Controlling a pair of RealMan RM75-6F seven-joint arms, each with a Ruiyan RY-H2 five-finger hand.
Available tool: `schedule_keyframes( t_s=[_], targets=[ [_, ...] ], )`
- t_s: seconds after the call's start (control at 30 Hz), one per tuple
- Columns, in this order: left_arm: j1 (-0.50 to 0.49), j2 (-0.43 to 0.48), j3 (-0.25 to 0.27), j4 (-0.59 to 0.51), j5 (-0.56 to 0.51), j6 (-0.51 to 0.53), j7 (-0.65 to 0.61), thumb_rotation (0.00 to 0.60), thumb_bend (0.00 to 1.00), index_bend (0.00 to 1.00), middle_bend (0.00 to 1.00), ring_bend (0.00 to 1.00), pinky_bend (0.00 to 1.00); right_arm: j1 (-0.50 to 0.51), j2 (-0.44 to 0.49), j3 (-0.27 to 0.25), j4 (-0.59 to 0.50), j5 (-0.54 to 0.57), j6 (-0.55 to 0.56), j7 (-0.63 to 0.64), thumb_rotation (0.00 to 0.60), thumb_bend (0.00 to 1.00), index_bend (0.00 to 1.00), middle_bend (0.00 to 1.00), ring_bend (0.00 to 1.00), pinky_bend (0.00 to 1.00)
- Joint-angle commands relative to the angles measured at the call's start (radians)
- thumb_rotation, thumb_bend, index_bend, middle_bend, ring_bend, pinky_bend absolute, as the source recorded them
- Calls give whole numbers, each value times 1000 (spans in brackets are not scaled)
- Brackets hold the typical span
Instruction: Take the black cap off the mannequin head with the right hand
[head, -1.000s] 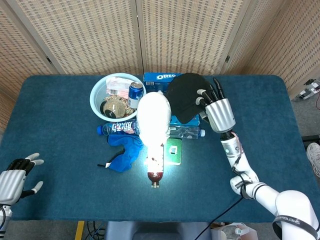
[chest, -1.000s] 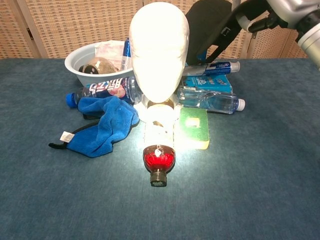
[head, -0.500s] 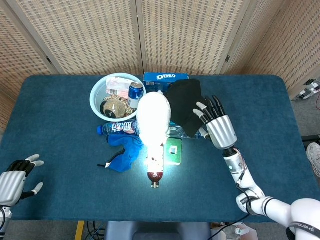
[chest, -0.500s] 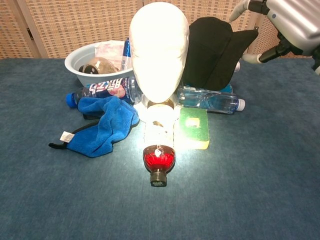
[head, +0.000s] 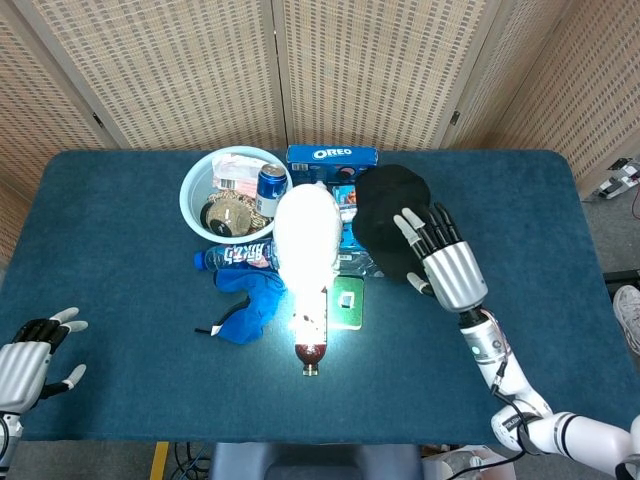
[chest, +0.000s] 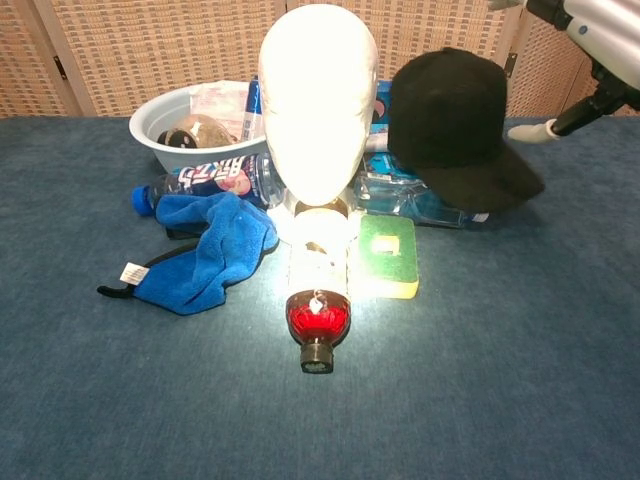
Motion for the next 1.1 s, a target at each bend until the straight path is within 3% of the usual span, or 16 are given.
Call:
schedule_keyframes(
  t_s=[0.03,0.33,0.57,0.73,0.8,1.1],
  targets=[
    [-1,-1,0,0,1,-1,-1,600,228,287,168,219,148,-19,22,4,-28,11,-6,-14,600,0,0,0,0,0],
    [-5,5,-2,-3,8,2,1,600,228,287,168,219,148,-65,80,12,-90,1,21,-15,600,0,0,9,0,0],
    [-6,16,-9,-10,5,8,9,600,228,286,168,219,148,-128,171,-4,-164,-20,67,-43,600,0,35,107,2,0],
    [-8,19,-14,-12,-1,7,14,600,227,286,168,219,148,-190,223,-22,-195,-26,113,-30,600,68,217,309,195,128],
    [-9,19,-15,-12,-3,6,18,600,228,286,168,219,148,-218,242,-35,-206,-28,126,-18,600,95,249,341,234,165],
    [-13,14,-27,-6,-20,6,27,600,228,286,168,219,148,-334,337,-94,-261,-23,164,19,600,96,255,334,238,176]
  ],
)
